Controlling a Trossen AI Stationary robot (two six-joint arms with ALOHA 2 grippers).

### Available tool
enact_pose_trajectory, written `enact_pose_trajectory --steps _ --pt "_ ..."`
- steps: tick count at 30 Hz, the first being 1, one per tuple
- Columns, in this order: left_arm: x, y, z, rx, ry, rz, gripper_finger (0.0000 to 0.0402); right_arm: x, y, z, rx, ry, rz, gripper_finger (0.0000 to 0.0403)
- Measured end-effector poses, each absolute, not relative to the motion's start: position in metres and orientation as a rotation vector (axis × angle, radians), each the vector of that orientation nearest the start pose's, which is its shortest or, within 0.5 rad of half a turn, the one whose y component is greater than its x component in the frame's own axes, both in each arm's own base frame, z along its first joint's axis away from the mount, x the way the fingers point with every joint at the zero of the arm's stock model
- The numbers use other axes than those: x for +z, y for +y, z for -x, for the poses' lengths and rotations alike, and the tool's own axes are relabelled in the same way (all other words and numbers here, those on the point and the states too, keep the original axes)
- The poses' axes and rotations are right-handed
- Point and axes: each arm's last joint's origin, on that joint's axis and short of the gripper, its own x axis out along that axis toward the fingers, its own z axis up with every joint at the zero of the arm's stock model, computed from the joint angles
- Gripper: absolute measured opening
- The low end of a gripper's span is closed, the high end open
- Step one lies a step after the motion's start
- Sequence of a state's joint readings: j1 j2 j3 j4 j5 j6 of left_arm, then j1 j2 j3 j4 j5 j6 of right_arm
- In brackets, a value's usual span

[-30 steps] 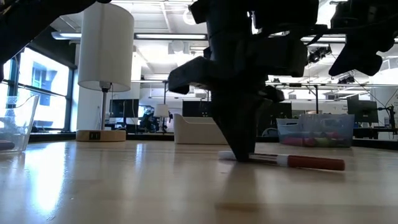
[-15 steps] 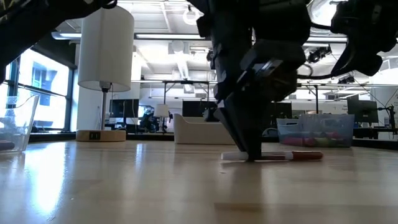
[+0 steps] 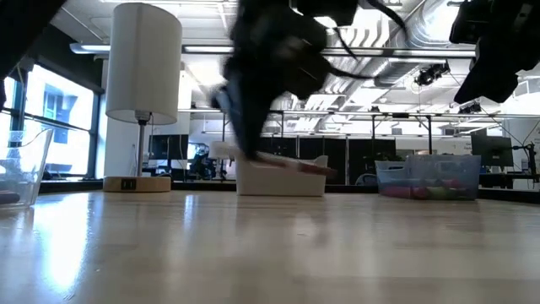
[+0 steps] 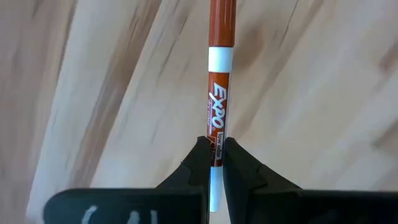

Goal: Pick & Place Markers
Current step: Put the blue pen into the white bin

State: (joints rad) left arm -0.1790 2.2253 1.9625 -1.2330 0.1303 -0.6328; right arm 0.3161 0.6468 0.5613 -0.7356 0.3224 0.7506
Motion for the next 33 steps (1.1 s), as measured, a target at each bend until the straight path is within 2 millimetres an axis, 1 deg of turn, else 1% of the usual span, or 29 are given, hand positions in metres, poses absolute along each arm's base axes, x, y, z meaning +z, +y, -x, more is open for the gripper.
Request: enact_pose_trajectory --steps 2,6,9,12,14,17,20,23,27,30,33 --pt "0.222 -0.084 -0.411 0.277 1.517 0.488 0.0012 0.232 0.03 -0.12 -0.293 0.727 -0.451 0.0001" --pt "0.241 -0.086 -0.357 0.382 1.488 0.569 0.0007 0.232 0.03 -0.12 -0.294 0.726 -0.45 0.0002" --pt "0.256 -0.093 -0.312 0.474 1.414 0.665 0.0003 0.232 0.03 -0.12 -0.297 0.725 -0.459 0.0001" --pt "0.273 -0.104 -0.265 0.556 1.32 0.781 0.0003 0.232 0.03 -0.12 -0.298 0.725 -0.464 0.0002" --pt "0.277 -0.111 -0.237 0.618 1.261 0.841 0.0003 0.232 0.03 -0.12 -0.308 0.721 -0.484 0.0002" --pt "0.279 -0.12 -0.206 0.68 1.196 0.93 0.0002 0.232 0.029 -0.12 -0.33 0.711 -0.52 0.0001" --pt "0.282 -0.127 -0.187 0.679 1.158 0.953 0.0002 0.232 0.029 -0.12 -0.365 0.69 -0.546 0.0002" --pt "0.284 -0.13 -0.178 0.678 1.118 0.874 0.0002 0.233 0.027 -0.121 -0.414 0.654 -0.565 0.0001" --pt "0.283 -0.127 -0.17 0.702 1.144 0.759 0.0001 0.235 0.026 -0.122 -0.473 0.587 -0.597 0.0001" --pt "0.282 -0.126 -0.169 0.675 1.168 0.686 0.0001 0.237 0.026 -0.124 -0.486 0.549 -0.623 0.0001" --pt "0.283 -0.125 -0.17 0.642 1.143 0.602 0.0001 0.237 0.027 -0.127 -0.47 0.548 -0.618 0.0001"
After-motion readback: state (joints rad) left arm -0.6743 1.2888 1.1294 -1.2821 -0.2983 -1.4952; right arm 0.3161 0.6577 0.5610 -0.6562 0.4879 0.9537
